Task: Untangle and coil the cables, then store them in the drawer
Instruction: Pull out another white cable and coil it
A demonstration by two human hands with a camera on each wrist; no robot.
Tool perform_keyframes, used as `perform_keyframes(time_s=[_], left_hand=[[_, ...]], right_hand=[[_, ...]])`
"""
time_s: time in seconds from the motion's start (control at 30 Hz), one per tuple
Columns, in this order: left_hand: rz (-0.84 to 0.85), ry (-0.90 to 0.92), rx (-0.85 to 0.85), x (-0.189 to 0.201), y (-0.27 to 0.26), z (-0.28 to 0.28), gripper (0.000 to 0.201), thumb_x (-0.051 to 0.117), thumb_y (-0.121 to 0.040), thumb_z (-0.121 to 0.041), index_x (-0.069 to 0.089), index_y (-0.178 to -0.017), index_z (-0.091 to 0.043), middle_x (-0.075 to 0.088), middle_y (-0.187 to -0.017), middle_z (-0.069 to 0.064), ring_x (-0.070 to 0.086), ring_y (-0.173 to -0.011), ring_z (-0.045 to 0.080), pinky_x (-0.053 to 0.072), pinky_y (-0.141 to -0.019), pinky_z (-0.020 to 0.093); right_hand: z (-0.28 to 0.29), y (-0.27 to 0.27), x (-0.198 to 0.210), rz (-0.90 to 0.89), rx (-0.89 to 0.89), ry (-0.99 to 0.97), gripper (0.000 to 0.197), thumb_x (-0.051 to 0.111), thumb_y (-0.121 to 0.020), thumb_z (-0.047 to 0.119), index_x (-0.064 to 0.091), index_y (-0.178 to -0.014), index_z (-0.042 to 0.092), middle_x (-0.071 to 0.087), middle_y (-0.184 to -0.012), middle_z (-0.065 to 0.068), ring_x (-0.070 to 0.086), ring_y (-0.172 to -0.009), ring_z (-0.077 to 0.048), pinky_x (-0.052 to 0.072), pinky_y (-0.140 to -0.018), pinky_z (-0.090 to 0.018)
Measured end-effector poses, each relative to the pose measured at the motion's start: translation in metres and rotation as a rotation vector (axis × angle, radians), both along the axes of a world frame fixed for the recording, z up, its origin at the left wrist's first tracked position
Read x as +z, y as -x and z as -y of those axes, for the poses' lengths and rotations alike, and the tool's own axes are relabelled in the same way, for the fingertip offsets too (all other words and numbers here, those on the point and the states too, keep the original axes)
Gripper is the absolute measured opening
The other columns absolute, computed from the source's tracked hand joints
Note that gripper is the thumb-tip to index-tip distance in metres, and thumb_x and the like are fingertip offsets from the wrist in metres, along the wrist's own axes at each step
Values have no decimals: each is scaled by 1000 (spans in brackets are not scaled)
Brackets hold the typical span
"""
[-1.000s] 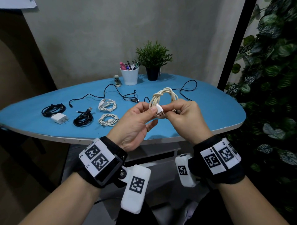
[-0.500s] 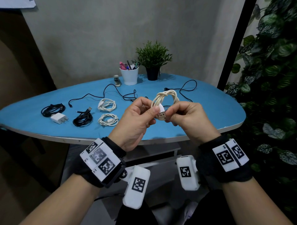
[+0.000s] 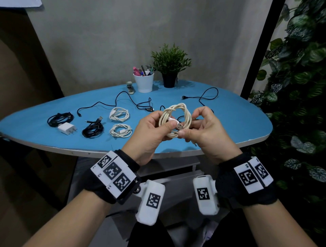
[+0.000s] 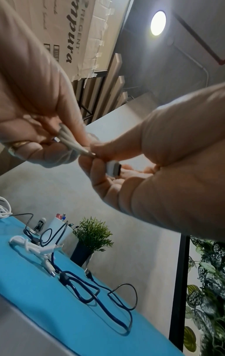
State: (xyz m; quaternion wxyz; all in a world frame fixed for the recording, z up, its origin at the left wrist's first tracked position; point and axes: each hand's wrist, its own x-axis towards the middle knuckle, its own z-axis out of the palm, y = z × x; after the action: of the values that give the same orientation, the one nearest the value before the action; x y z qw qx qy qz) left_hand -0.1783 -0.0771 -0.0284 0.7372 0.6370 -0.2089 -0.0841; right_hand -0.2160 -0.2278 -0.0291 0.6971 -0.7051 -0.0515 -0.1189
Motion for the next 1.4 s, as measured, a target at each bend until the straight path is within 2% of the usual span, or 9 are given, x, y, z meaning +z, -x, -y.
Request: perform_keyframes(time_s=[0.17,0.27,0.37,0.47,0.67,0.87,1.0,1.13,1.4], left_hand=[[93,-128,164,-3,-8,-4,11,61,-87,-6,58,-80,-14,60,-76,8,56,-64,16,48,-56,25],[276,-328,319,-10,-13,-5,9,59,-88,-16,57,-79,-18,59,-73,3,56,-68,21,53,-63,39],[459,-590,345,-12,-10,-4,4,48,-93,-16,47,-90,-14,51,-88,0,47,-87,20,35,-73,26],[541,-656,345,-9,-6,-3,3,41,-93,-8,39,-91,-11,44,-91,1,41,-86,17,25,-64,23],[314,-645,137,-6,-5,-5,4,43,-92,-13,45,-95,-11,60,-94,11,47,-70,16,39,-61,29],[228,-433,-128,-8,-8,-7,20,44,-98,-23,55,-108,-10,57,-83,-8,51,-68,6,43,-60,20],[219,-401,-69,-13,-12,-3,29,45,-97,-27,61,-97,-3,57,-66,-9,49,-54,4,38,-49,16],[322,-519,81,-28,-11,5,34,37,-98,-38,54,-75,-20,57,-56,-7,50,-48,2,39,-55,22],[89,-452,40,-35,-25,-7,37,42,-97,-37,61,-73,-17,59,-67,-2,53,-68,13,42,-64,27]], right_hand=[[1,1,0,-11,24,-15,38,58,-80,-15,41,-97,15,70,-81,-11,60,-62,-17,45,-54,-21],[1,-1,-2,-27,43,-28,37,61,-79,-13,45,-98,14,72,-83,-11,62,-75,-28,51,-67,-31],[1,-1,-5,-46,34,-56,35,63,-78,-12,50,-99,13,72,-80,-10,61,-79,-35,47,-80,-45],[-3,-2,-8,-49,31,-96,31,62,-79,-13,54,-97,10,70,-71,-7,63,-70,-30,50,-71,-38],[-5,-5,-13,-48,-29,-80,17,62,-81,-9,65,-88,6,61,-69,-12,58,-55,-15,53,-55,-19],[8,-8,-15,-67,-154,-124,14,62,-83,-6,65,-84,8,62,-73,-14,57,-50,-10,51,-53,-17],[11,-7,-14,-49,-156,-111,14,60,-84,-7,65,-85,7,62,-72,-12,56,-52,-12,51,-53,-17],[11,-10,-15,-40,-157,-77,15,60,-83,-9,65,-85,4,61,-68,-12,56,-51,-12,50,-51,-17],[8,-21,-28,-168,-81,-16,8,62,-85,-1,66,-85,5,63,-63,-8,59,-52,-12,52,-51,-19]])
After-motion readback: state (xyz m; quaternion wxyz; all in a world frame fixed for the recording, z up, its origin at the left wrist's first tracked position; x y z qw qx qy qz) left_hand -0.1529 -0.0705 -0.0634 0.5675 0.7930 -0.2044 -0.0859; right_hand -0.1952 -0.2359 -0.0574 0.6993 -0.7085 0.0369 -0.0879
